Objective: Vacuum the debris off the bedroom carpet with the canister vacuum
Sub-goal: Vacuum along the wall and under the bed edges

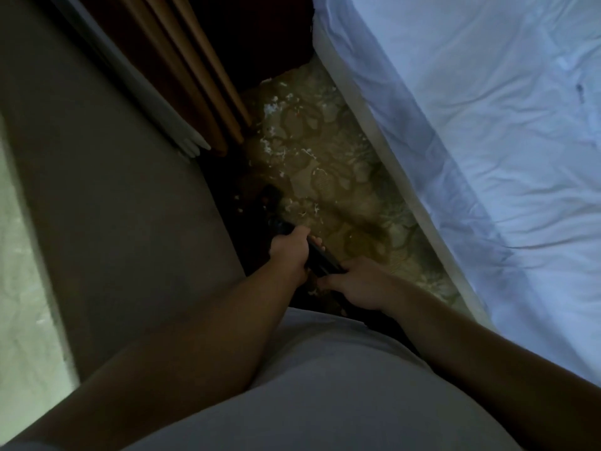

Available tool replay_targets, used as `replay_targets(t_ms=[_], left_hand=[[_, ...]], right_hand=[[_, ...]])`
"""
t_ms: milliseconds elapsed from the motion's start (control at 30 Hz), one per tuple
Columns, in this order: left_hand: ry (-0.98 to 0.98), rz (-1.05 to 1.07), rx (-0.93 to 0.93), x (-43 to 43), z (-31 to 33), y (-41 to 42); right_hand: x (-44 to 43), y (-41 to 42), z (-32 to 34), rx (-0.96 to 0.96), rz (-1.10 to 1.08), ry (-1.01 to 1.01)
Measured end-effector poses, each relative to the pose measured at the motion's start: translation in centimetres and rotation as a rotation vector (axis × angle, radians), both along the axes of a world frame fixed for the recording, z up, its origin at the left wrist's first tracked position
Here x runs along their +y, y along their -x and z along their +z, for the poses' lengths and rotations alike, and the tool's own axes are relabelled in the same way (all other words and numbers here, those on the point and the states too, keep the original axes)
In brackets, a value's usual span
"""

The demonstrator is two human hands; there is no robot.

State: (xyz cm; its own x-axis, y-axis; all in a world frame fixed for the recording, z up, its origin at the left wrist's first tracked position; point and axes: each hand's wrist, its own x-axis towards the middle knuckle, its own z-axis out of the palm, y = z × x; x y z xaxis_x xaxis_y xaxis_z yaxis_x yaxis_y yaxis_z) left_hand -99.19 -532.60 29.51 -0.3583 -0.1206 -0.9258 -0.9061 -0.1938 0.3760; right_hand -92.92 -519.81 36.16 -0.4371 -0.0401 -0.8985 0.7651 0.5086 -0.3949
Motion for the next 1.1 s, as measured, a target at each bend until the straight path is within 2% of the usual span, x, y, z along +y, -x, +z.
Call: replay_targets(t_ms=[233, 500, 867, 1100], left_hand=[[0.008, 0.058, 0.059, 2.6, 0.5, -1.9], [0.029, 0.103, 0.092, 12.4, 0.2, -13.4], [0.043, 0.072, -0.041, 26.0, 0.7, -30.5], [-0.05, 0.126, -0.109, 31.6, 0.6, -36.0]], right_hand=[[3.0, -1.4, -0.4, 0.096, 0.056, -0.027], [12.9, -12.0, -1.3, 0.065, 0.119, 0.026], [27.4, -27.5, 1.2, -0.02, 0.179, 0.005], [32.6, -32.5, 3.0, -0.097, 0.182, -0.058]])
